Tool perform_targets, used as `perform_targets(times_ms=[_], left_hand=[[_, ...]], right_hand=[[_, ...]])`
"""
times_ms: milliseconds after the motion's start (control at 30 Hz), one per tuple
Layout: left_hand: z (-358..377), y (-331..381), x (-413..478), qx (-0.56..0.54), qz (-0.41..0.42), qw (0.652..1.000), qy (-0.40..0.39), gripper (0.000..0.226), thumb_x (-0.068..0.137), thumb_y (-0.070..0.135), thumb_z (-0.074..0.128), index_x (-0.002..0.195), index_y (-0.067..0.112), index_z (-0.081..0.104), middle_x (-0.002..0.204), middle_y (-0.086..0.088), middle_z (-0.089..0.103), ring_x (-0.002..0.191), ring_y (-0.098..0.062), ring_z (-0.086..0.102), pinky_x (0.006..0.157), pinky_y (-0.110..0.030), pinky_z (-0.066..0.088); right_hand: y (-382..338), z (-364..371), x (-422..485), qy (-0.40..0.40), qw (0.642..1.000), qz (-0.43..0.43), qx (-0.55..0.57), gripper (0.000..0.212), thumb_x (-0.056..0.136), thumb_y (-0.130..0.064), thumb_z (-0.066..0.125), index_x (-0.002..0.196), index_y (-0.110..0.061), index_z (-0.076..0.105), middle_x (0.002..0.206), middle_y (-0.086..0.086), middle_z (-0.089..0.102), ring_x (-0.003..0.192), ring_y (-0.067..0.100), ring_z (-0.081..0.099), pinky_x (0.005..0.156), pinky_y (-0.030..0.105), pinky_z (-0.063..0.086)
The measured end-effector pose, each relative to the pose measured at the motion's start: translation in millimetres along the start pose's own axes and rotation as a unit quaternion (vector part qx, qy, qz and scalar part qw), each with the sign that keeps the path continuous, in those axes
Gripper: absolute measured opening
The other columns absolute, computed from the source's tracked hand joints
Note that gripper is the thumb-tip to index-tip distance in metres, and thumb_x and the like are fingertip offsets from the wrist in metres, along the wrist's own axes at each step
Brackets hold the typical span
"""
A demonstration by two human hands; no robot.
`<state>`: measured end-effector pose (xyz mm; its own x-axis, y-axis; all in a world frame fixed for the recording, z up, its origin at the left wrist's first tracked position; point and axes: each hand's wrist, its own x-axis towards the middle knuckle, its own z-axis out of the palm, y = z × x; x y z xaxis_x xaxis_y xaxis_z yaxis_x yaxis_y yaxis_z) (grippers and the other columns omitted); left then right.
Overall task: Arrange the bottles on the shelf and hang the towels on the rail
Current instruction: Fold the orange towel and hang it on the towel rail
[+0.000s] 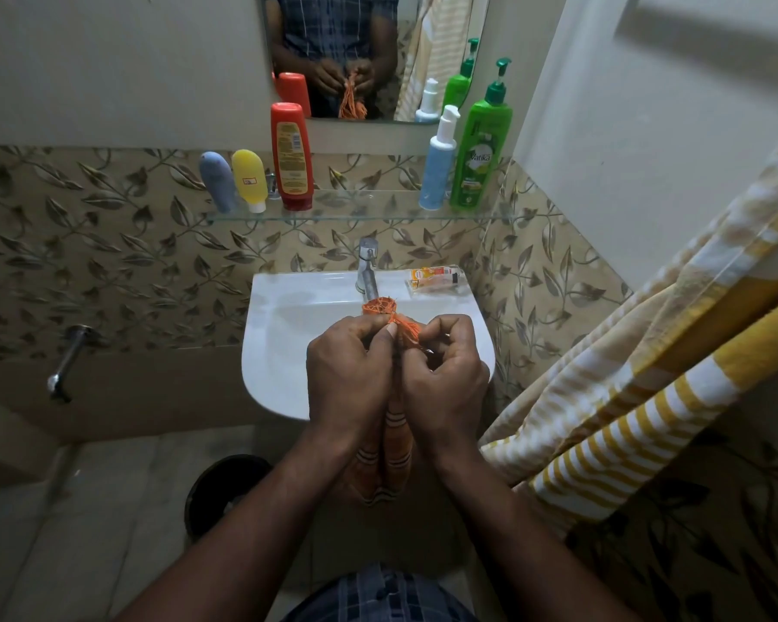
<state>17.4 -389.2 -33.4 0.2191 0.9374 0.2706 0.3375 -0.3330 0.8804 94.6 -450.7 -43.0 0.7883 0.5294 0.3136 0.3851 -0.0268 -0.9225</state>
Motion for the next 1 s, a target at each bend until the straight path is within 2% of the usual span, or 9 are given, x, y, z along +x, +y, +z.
perform_targets(times_ms=[200,333,433,500,600,733,800,900,1000], left_hand=[[2,-1,1,-0.026,-0.033,0.999,0.003,0.016,0.100,0.022,0.069,0.102,0.018,0.084,0.091,0.015,0.075,0.085,0.004,0.067,0.076,-0.013,0.051],[3,-4,3,-0.060,-0.050,0.997,-0.008,0.017,0.097,0.038,0.074,0.101,0.025,0.084,0.095,0.012,0.077,0.090,0.000,0.071,0.080,-0.028,0.059],[3,-5,7,-0.103,-0.096,0.990,-0.003,0.018,0.092,0.037,0.080,0.106,0.027,0.084,0.098,0.011,0.081,0.094,-0.003,0.075,0.087,-0.035,0.062],[2,-6,12,-0.084,-0.099,0.991,0.004,0.016,0.091,0.037,0.080,0.103,0.026,0.085,0.094,0.011,0.081,0.092,-0.006,0.075,0.086,-0.038,0.062],[-1,-5,15,-0.033,-0.057,0.997,0.027,0.014,0.094,0.035,0.076,0.090,0.024,0.085,0.079,0.014,0.075,0.082,-0.009,0.073,0.076,-0.037,0.059],[-3,-11,17,0.067,0.053,0.995,0.047,0.017,0.098,0.024,0.069,0.088,0.016,0.080,0.088,0.001,0.076,0.082,-0.019,0.069,0.071,-0.032,0.052],[-7,-15,21,0.075,0.077,0.993,0.044,0.014,0.099,0.019,0.067,0.090,0.014,0.078,0.088,0.000,0.074,0.081,-0.020,0.068,0.071,-0.034,0.052],[-17,-17,26,0.037,0.088,0.995,0.008,0.011,0.099,0.017,0.066,0.091,0.016,0.074,0.088,0.006,0.072,0.083,-0.015,0.067,0.071,-0.028,0.050],[-24,-19,29,-0.034,0.084,0.994,-0.060,0.012,0.096,0.027,0.060,0.092,0.021,0.070,0.090,0.010,0.071,0.086,-0.010,0.068,0.075,-0.031,0.055]], right_hand=[[-5,-4,-6,-0.050,0.998,0.003,0.028,0.024,0.087,0.004,0.065,0.093,-0.017,0.054,0.067,0.000,0.069,0.046,0.005,0.057,0.047,0.015,0.040],[-1,0,-9,-0.094,0.995,-0.005,0.032,0.027,0.086,0.001,0.060,0.103,-0.018,0.052,0.081,0.002,0.073,0.070,0.010,0.071,0.060,0.034,0.057],[2,-2,-11,-0.154,0.985,0.000,0.079,0.036,0.081,-0.008,0.054,0.114,-0.023,0.050,0.091,0.007,0.076,0.078,0.019,0.073,0.065,0.040,0.058],[4,-1,-13,-0.196,0.972,0.033,0.127,0.048,0.077,-0.012,0.051,0.122,-0.029,0.050,0.102,0.010,0.075,0.091,0.031,0.072,0.075,0.052,0.057],[4,1,-15,-0.225,0.948,0.072,0.215,0.059,0.072,-0.021,0.053,0.130,-0.029,0.050,0.117,0.014,0.073,0.109,0.039,0.068,0.088,0.059,0.054],[-2,-1,-19,-0.233,0.942,0.075,0.232,0.056,0.077,-0.022,0.058,0.132,-0.028,0.052,0.118,0.012,0.073,0.110,0.031,0.071,0.088,0.053,0.056],[-4,-5,-16,-0.206,0.956,0.048,0.202,0.044,0.086,-0.015,0.062,0.128,-0.027,0.057,0.116,0.006,0.076,0.108,0.023,0.074,0.089,0.048,0.060],[6,-17,11,-0.110,0.989,-0.082,0.051,0.041,0.089,-0.016,0.077,0.127,-0.022,0.062,0.123,-0.007,0.074,0.116,0.010,0.070,0.093,0.042,0.060],[29,-28,50,-0.144,0.958,-0.199,-0.147,0.053,0.083,-0.032,0.085,0.131,-0.023,0.065,0.142,-0.007,0.063,0.136,0.017,0.054,0.110,0.042,0.047]])
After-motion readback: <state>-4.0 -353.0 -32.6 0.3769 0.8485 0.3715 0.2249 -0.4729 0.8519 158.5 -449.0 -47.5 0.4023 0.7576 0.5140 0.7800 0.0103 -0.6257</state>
